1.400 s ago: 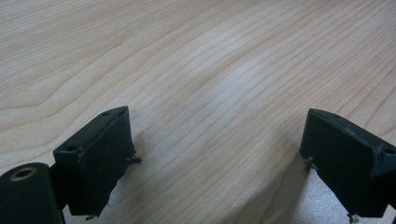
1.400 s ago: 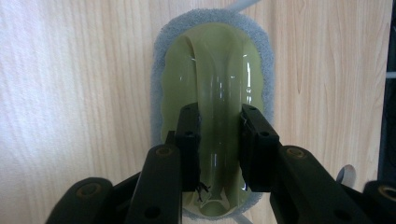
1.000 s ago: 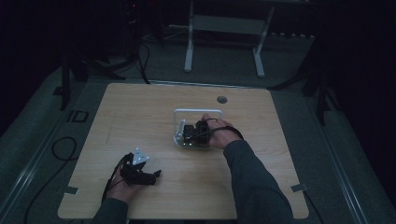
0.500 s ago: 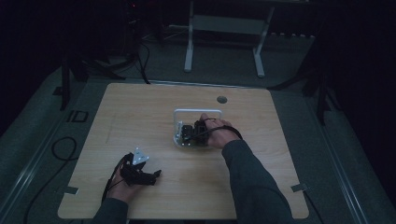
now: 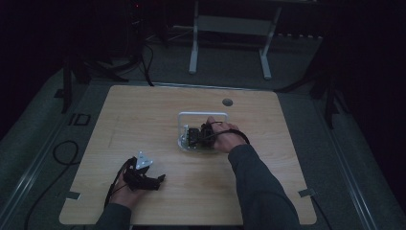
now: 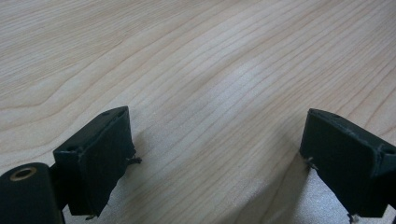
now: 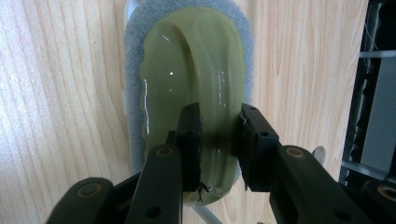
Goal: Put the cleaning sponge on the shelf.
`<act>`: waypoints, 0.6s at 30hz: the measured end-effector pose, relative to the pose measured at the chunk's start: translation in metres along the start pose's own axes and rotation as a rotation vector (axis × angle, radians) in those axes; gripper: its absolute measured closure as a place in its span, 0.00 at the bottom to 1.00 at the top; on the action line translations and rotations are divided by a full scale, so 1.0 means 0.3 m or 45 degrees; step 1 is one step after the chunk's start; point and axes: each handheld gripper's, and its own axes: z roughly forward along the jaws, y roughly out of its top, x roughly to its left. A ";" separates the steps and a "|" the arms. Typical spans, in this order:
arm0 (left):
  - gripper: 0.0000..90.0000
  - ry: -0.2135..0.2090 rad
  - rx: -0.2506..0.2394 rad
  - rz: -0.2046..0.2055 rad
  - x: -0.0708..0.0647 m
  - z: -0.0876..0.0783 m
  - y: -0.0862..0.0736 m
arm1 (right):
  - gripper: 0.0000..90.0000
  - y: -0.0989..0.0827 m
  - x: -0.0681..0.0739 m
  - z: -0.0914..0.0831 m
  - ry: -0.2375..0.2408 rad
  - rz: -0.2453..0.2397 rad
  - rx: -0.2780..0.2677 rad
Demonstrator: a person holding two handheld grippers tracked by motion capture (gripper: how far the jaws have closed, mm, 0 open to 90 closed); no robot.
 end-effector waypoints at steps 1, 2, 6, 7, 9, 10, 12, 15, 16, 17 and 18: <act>0.11 0.000 0.000 0.000 0.000 0.000 0.000 | 0.78 0.001 0.000 0.001 0.003 0.005 -0.001; 0.11 0.000 0.000 -0.001 0.000 0.000 0.000 | 0.76 0.000 -0.001 0.002 0.009 0.009 -0.003; 0.11 0.000 0.000 -0.001 0.000 0.000 0.000 | 0.69 -0.003 -0.003 -0.001 0.023 0.036 -0.013; 0.11 0.001 0.000 -0.001 0.000 0.000 0.000 | 0.68 -0.005 -0.004 -0.005 0.022 0.031 -0.011; 0.10 0.001 0.000 -0.001 0.000 0.000 0.000 | 0.66 -0.010 -0.004 -0.011 0.014 0.026 -0.023; 0.11 0.000 0.000 0.001 0.000 0.000 0.000 | 0.66 -0.012 -0.002 -0.016 0.015 0.033 -0.026; 0.11 0.000 0.000 0.001 0.000 0.000 0.000 | 0.65 -0.017 -0.001 -0.026 -0.002 0.035 -0.044; 0.10 0.001 0.000 0.000 0.000 0.000 0.000 | 0.64 -0.023 0.005 -0.047 -0.045 0.042 -0.076; 0.11 0.001 0.001 0.000 0.000 0.000 0.000 | 0.64 -0.025 0.007 -0.056 -0.057 0.044 -0.089; 0.11 0.000 0.000 0.000 0.000 0.000 0.000 | 0.64 -0.027 0.010 -0.065 -0.070 0.046 -0.108; 0.11 0.001 0.000 -0.001 0.000 0.000 0.000 | 0.63 -0.029 0.014 -0.074 -0.081 0.051 -0.124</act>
